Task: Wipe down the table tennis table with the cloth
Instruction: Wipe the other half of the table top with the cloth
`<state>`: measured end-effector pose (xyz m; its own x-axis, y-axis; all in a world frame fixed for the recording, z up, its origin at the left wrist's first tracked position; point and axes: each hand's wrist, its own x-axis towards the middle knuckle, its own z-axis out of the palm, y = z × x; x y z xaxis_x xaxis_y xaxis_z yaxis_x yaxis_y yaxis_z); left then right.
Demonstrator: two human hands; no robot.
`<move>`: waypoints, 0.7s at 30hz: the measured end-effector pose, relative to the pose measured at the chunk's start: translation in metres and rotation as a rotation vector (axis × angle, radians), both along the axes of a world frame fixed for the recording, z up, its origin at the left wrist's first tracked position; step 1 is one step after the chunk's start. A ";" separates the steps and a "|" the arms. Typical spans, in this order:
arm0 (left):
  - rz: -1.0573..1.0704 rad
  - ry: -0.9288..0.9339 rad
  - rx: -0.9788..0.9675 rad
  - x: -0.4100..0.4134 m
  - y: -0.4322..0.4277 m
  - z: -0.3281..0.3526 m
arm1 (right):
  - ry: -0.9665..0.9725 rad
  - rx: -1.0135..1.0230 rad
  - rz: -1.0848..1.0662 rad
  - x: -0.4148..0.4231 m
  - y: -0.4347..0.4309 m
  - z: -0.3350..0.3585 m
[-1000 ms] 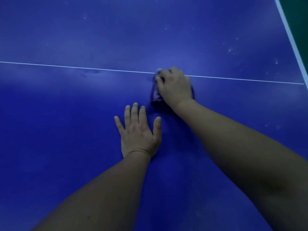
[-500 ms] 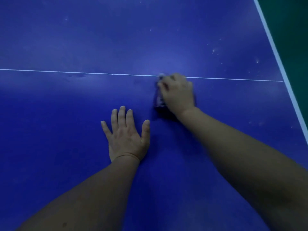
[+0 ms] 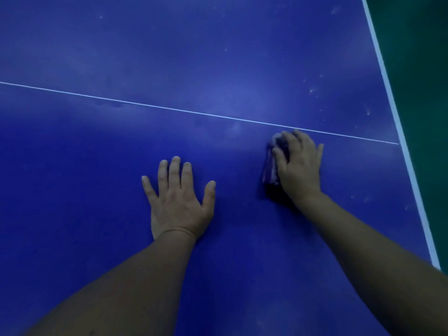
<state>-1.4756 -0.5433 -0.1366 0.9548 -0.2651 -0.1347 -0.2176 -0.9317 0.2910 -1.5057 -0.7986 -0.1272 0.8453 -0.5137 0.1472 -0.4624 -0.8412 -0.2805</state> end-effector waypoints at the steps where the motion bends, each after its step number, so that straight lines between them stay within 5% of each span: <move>1: -0.002 0.001 0.006 0.001 -0.001 0.000 | -0.005 -0.004 -0.038 0.017 -0.008 -0.001; 5: -0.008 0.002 0.010 0.001 -0.001 0.000 | 0.020 -0.079 0.019 0.048 0.000 -0.001; 10: 0.000 -0.017 0.004 0.000 0.000 -0.001 | -0.089 -0.095 0.422 -0.033 0.017 -0.002; 17: -0.007 -0.036 0.018 0.003 -0.002 -0.004 | -0.022 -0.149 0.075 0.043 -0.043 0.005; 21: -0.013 -0.041 0.046 0.002 0.001 -0.005 | -0.075 -0.082 0.361 0.005 0.008 0.005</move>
<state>-1.4735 -0.5426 -0.1418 0.9563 -0.2717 -0.1083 -0.2404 -0.9410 0.2382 -1.5008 -0.7902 -0.1222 0.9551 -0.1687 0.2435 -0.1130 -0.9674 -0.2268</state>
